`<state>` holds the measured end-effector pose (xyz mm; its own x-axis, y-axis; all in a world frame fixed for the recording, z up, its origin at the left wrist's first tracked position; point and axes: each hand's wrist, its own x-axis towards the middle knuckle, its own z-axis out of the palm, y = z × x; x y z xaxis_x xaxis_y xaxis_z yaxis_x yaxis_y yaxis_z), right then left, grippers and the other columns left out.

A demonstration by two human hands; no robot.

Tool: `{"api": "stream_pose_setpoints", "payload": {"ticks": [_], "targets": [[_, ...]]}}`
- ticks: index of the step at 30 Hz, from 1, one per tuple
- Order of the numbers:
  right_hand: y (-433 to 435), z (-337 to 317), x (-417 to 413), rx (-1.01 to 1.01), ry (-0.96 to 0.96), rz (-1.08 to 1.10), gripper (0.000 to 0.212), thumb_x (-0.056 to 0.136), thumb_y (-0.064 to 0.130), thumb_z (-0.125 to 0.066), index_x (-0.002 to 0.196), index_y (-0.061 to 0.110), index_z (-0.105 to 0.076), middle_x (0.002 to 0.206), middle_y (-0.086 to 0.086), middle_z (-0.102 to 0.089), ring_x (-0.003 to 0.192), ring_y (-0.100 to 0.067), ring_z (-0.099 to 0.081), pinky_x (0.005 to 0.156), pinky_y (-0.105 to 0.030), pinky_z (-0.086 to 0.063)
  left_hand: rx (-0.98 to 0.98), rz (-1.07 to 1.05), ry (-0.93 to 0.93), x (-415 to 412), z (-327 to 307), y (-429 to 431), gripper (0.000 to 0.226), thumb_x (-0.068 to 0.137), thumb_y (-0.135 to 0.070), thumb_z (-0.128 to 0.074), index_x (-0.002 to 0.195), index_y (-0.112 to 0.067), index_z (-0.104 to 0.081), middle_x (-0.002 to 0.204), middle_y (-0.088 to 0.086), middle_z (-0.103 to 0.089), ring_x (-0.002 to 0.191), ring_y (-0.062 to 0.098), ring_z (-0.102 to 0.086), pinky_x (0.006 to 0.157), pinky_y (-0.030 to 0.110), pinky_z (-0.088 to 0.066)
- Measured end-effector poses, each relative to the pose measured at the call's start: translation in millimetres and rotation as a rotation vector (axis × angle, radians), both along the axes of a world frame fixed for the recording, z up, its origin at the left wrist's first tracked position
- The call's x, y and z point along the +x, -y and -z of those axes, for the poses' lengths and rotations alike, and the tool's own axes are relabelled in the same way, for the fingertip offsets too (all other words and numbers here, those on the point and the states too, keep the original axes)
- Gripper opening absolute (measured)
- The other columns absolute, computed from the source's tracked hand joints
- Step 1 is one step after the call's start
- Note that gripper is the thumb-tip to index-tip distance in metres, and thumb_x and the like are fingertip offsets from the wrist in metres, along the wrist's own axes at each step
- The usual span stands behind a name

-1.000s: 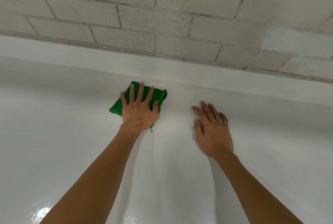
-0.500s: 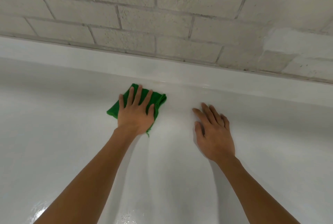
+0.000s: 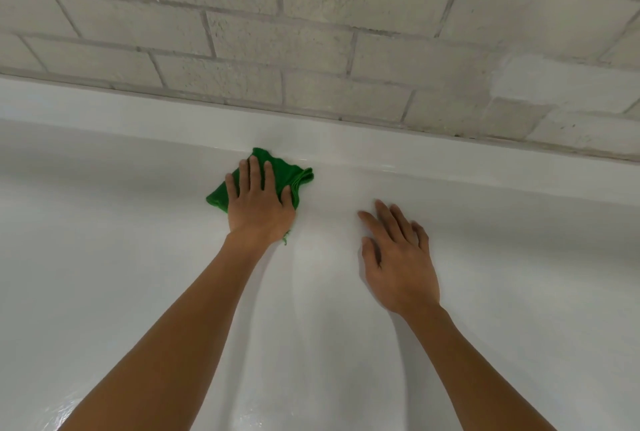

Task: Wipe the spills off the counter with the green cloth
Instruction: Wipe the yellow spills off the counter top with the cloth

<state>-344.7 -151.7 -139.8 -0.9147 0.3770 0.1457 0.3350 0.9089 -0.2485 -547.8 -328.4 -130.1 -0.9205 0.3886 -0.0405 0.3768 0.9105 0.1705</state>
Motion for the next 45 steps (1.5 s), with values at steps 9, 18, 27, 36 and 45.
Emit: {"api": "stream_pose_setpoints", "payload": {"ticks": [9,18,27,36,45], "targets": [[-1,1,1,0.011,-0.014,-0.009,0.056,0.108,0.041,-0.027,0.163,0.032,-0.038,0.176,0.002,-0.025,0.164,-0.021,-0.019,0.131,-0.051,-0.018,0.018,0.437,0.011,27,-3,-32,0.068,0.107,-0.053,-0.014,0.168,-0.026,-0.004,0.176,-0.003,0.006,0.161,0.014,0.01,0.13,0.045,0.008],[2,0,1,-0.008,-0.042,0.004,0.057,0.107,0.041,-0.03,0.161,0.028,-0.043,0.174,0.0,-0.03,0.163,-0.021,-0.023,0.132,-0.05,-0.018,0.005,0.268,-0.03,17,1,26,0.075,0.1,-0.056,-0.009,0.168,-0.023,-0.006,0.176,-0.001,0.002,0.162,0.016,0.006,0.131,0.044,0.005],[-27,-6,35,-0.071,-0.287,0.087,0.049,0.099,0.033,-0.045,0.139,0.012,-0.064,0.155,-0.007,-0.057,0.145,-0.025,-0.049,0.121,-0.052,-0.035,-0.061,0.268,0.035,45,-5,-71,0.067,0.106,-0.055,-0.013,0.167,-0.032,0.003,0.175,0.01,0.013,0.161,0.029,0.016,0.126,0.061,0.01],[-63,7,73,0.018,-0.041,0.252,0.061,0.106,0.043,-0.027,0.161,0.023,-0.045,0.173,-0.004,-0.034,0.162,-0.022,-0.025,0.131,-0.055,-0.019,0.081,0.553,-0.054,92,11,-20,0.067,0.104,-0.053,-0.024,0.166,-0.029,-0.025,0.174,0.006,-0.015,0.162,0.026,-0.01,0.13,0.056,-0.005],[-57,1,67,0.014,0.042,0.277,0.066,0.105,0.046,-0.014,0.167,0.03,-0.029,0.178,0.001,-0.018,0.165,-0.02,-0.012,0.133,-0.049,-0.006,-0.042,0.097,0.02,29,-1,-2,0.068,0.105,-0.052,-0.017,0.168,-0.03,-0.002,0.175,0.008,0.008,0.162,0.03,0.01,0.128,0.058,0.007]]}}
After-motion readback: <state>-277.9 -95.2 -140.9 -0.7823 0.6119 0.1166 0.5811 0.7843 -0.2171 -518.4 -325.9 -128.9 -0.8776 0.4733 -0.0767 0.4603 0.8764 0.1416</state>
